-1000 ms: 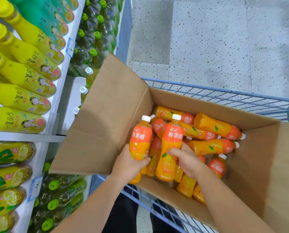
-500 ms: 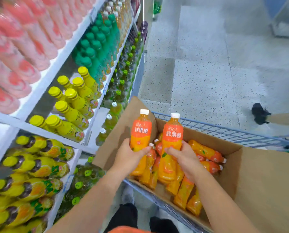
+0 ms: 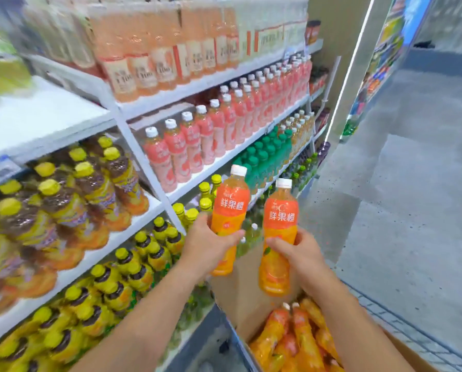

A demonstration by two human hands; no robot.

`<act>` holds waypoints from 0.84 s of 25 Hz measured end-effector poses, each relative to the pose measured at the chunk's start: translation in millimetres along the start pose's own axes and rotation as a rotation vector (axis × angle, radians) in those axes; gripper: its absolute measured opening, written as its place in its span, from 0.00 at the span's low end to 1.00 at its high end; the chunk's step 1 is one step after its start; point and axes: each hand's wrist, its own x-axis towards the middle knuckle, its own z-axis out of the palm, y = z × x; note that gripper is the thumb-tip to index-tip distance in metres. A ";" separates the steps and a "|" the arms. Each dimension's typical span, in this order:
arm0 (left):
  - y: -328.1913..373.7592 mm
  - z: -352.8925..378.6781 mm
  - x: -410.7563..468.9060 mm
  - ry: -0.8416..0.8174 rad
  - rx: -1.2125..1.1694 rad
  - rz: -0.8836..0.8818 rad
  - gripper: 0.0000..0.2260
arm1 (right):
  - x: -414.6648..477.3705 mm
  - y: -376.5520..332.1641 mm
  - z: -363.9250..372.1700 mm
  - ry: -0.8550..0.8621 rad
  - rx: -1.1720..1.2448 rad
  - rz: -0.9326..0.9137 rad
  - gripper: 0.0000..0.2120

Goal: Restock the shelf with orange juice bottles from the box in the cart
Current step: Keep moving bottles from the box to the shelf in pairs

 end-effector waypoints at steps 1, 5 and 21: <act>6.7 -18.9 -0.2 0.044 -0.009 0.014 0.21 | 2.1 -17.1 15.6 -0.049 -0.015 -0.043 0.19; 27.0 -104.0 1.4 0.241 -0.068 0.065 0.24 | 7.7 -81.6 86.8 -0.270 -0.049 -0.206 0.12; 27.9 -395.6 41.7 0.725 -0.108 0.215 0.26 | 19.1 -234.3 379.7 -0.673 -0.027 -0.508 0.11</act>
